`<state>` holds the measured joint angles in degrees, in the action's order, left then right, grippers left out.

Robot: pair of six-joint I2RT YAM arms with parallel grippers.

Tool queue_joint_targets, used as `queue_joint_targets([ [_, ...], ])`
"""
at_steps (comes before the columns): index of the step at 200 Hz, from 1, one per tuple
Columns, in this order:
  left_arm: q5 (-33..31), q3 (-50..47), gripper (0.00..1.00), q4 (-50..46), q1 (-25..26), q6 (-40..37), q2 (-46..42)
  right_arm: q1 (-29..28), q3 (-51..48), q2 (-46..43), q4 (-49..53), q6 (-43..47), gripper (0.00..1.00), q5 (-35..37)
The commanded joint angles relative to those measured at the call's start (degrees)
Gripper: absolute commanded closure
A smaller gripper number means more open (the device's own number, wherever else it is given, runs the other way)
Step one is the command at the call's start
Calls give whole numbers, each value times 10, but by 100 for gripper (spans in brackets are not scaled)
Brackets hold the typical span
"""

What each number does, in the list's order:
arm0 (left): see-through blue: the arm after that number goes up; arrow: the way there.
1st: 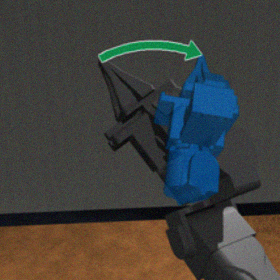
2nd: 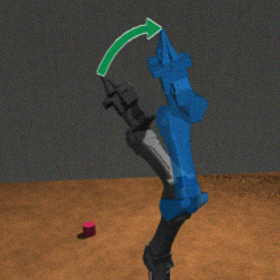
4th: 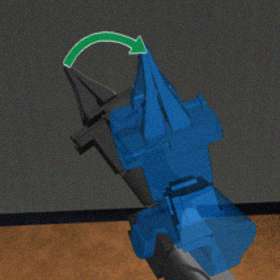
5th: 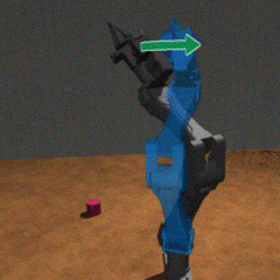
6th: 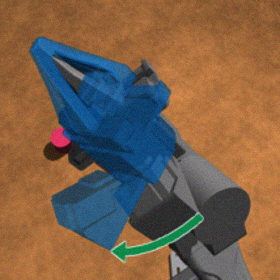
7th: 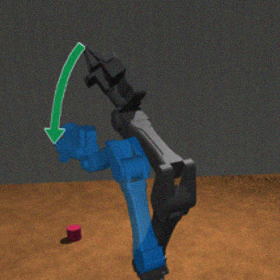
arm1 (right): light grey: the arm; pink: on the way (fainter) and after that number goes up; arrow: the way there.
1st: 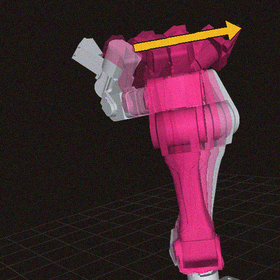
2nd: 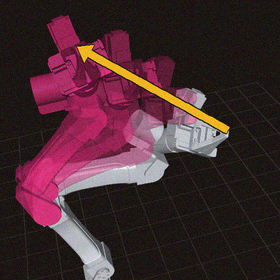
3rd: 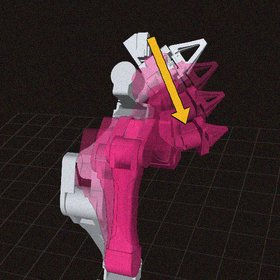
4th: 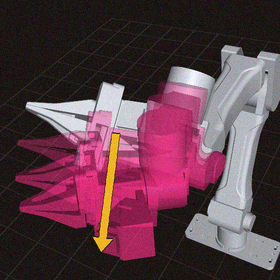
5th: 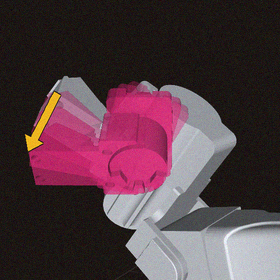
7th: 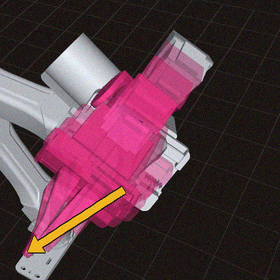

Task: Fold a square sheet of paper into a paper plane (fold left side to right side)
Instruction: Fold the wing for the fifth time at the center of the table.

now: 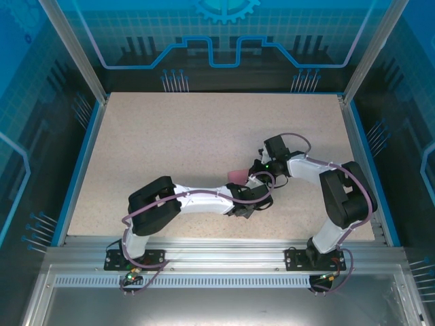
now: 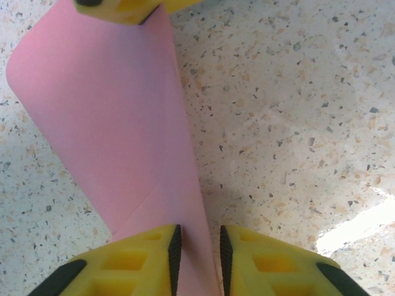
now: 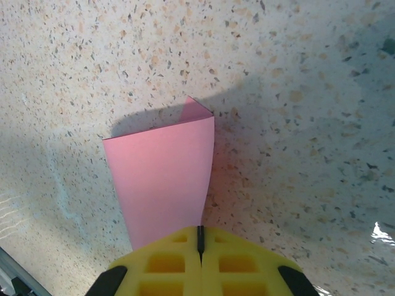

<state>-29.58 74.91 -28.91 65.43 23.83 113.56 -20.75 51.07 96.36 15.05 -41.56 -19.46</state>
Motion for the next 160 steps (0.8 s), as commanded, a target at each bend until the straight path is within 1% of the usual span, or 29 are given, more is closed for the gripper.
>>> queue_joint_targets([
  [1, -9, 11, 76, -17, 2, -3, 9, -10, 15, 5, 19, 6, 100, 8],
  [12, -9, 12, 78, -18, 1, -2, 10, -11, 16, 5, 18, 8, 99, 3],
  [40, -9, 1, 85, -12, -3, 6, 2, -9, 18, -11, 20, 23, 86, 3],
  [74, 8, -31, 86, 17, -15, 13, -22, 10, 5, -67, 9, 39, 61, -9],
  [88, 16, -49, 86, 33, -21, 15, -33, 25, -3, -90, 6, 47, 53, -22],
  [102, 18, -64, 86, 46, -26, 12, -43, 41, -4, -107, 11, 58, 50, -30],
  [122, 10, -80, 85, 57, -35, -5, -50, 60, -26, -123, 22, 70, 49, -35],
  [160, 27, -135, 85, 117, -56, -27, -84, 69, -42, -132, 35, 87, 47, -47],
])
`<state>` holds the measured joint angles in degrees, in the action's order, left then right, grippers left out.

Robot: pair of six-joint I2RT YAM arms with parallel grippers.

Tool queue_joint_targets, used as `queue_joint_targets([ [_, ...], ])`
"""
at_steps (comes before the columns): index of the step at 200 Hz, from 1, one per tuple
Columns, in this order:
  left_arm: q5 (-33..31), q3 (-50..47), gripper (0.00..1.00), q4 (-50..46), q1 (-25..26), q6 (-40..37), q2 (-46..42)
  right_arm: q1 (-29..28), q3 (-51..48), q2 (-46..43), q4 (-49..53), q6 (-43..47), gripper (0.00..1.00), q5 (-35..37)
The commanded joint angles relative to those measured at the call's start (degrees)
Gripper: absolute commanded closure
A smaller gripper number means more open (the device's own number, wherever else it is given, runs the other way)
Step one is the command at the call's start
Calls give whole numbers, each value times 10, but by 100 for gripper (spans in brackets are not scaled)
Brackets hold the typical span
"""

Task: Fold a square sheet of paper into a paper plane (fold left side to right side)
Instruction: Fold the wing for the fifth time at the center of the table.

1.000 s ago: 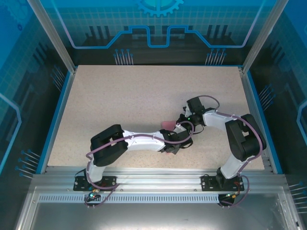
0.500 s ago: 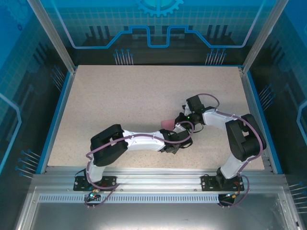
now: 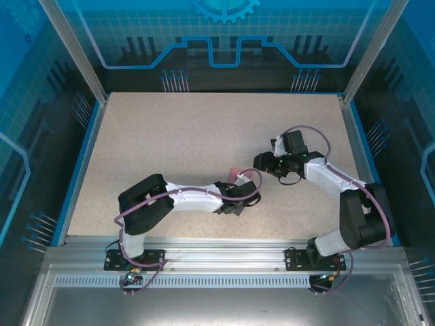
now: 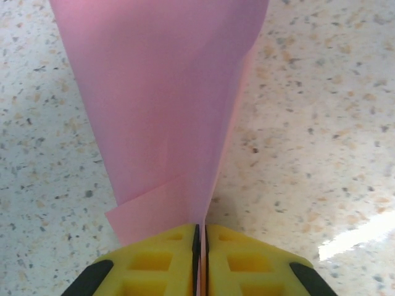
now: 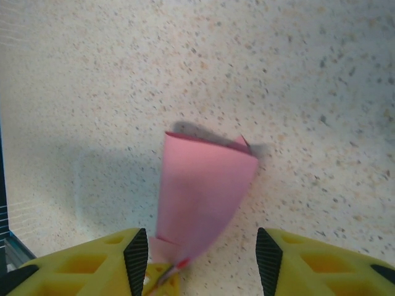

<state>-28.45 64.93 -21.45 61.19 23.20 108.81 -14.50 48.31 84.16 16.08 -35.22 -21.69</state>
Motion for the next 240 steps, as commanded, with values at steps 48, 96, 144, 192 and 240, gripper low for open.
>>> queue_joint_targets([
  [48, 119, -110, 85, 126, -60, -15, -99, 7, -34, -17, 15, 38, 47, -50],
  [96, 293, -208, 85, 254, -149, 54, -155, 5, -54, -12, -20, 40, 47, -80],
  [144, 352, -203, 85, 273, -169, 71, -125, -25, -56, 7, -53, 26, 47, -83],
  [192, 392, -188, 86, 286, -184, 95, -89, -45, -59, 32, -88, 3, 46, -91],
  [240, 398, -198, 88, 315, -193, 121, -86, -81, -36, 72, -91, -7, 53, -66],
])
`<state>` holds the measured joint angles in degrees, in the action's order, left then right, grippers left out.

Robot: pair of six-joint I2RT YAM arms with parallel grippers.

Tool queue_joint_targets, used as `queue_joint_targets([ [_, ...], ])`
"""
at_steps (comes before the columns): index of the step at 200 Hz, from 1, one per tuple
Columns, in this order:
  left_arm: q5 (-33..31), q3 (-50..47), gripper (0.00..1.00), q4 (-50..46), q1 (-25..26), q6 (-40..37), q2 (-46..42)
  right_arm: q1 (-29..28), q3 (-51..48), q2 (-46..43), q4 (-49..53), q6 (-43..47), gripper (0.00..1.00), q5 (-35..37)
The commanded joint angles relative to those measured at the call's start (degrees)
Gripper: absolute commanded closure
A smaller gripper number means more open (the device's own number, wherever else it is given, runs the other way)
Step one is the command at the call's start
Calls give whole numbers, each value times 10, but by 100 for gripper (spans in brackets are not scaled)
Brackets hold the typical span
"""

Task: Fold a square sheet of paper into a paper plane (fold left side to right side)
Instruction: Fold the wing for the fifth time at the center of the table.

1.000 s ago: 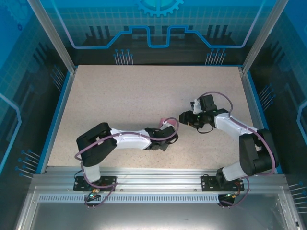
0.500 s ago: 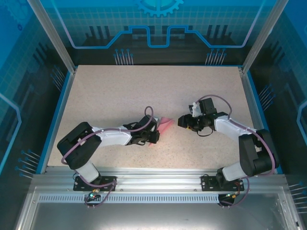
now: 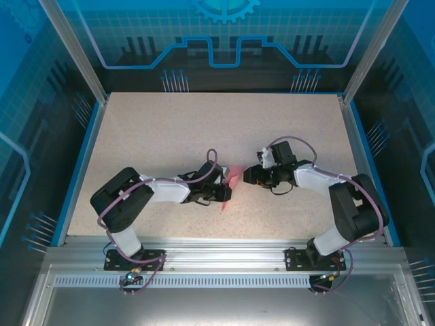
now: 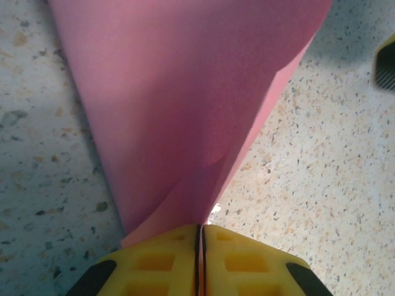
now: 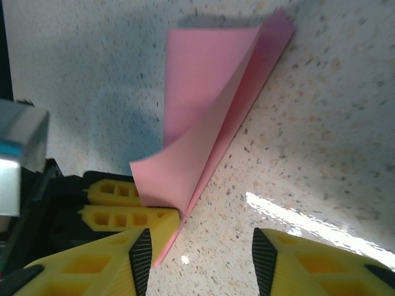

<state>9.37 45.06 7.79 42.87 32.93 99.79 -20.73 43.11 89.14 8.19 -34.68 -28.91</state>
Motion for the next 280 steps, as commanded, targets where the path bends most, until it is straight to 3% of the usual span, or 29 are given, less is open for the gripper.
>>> queue_joint_targets([
  [1, 20, 0, 88, 24, -10, 25, 5, -19, 17, 22, -13, -13, 53, 7],
  [91, 35, -19, 91, 74, -18, 77, 25, -37, 67, 93, -39, -37, 57, 11],
  [160, 35, -27, 92, 87, -21, 87, 31, -51, 124, 153, -25, -38, 67, 14],
  [280, 37, -46, 90, 106, -23, 118, 32, -58, 148, 173, -4, -34, 65, 26],
])
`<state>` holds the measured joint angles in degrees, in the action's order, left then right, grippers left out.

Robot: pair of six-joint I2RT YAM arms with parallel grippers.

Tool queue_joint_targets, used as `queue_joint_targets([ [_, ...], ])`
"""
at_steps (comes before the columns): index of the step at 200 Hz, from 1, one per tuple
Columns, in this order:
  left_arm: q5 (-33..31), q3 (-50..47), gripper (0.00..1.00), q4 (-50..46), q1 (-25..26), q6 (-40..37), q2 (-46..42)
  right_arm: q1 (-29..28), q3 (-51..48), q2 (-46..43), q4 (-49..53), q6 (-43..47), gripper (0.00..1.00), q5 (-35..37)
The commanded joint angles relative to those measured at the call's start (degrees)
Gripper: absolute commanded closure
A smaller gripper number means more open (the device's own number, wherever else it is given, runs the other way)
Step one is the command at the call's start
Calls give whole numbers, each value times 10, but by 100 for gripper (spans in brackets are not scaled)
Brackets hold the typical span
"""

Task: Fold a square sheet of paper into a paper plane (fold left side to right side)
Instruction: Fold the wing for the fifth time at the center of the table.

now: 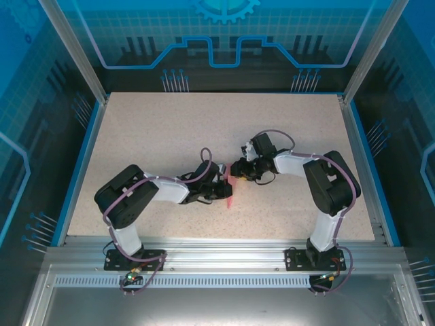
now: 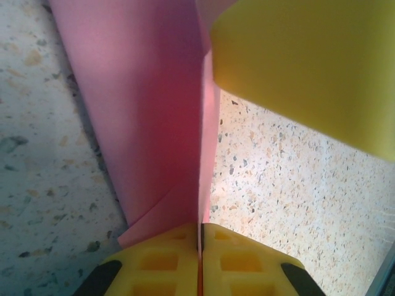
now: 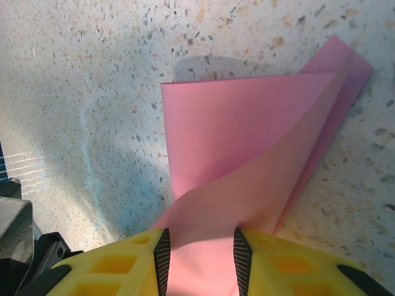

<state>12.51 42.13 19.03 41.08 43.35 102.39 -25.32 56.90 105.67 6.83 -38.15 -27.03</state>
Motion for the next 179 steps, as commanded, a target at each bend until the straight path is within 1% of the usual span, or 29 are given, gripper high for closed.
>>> queue_joint_targets([
  [1, 6, -17, 90, -7, -5, 13, 6, -12, 10, 8, 10, 1, 65, 7],
  [39, 7, -14, 89, -8, -5, 11, 6, -12, 12, 17, 5, 1, 64, 5],
  [72, 8, -16, 80, -11, -5, 10, -2, -12, 13, 24, 8, 1, 64, 8],
  [122, 3, -16, 76, -31, -5, 2, -29, -12, 15, 27, 9, 3, 64, 8],
  [145, 2, -18, 69, -40, -7, -1, -51, -12, 16, 29, 9, 4, 64, 7],
  [179, 3, -25, 65, -50, -22, 2, -86, -13, 16, 27, 8, 4, 64, 6],
])
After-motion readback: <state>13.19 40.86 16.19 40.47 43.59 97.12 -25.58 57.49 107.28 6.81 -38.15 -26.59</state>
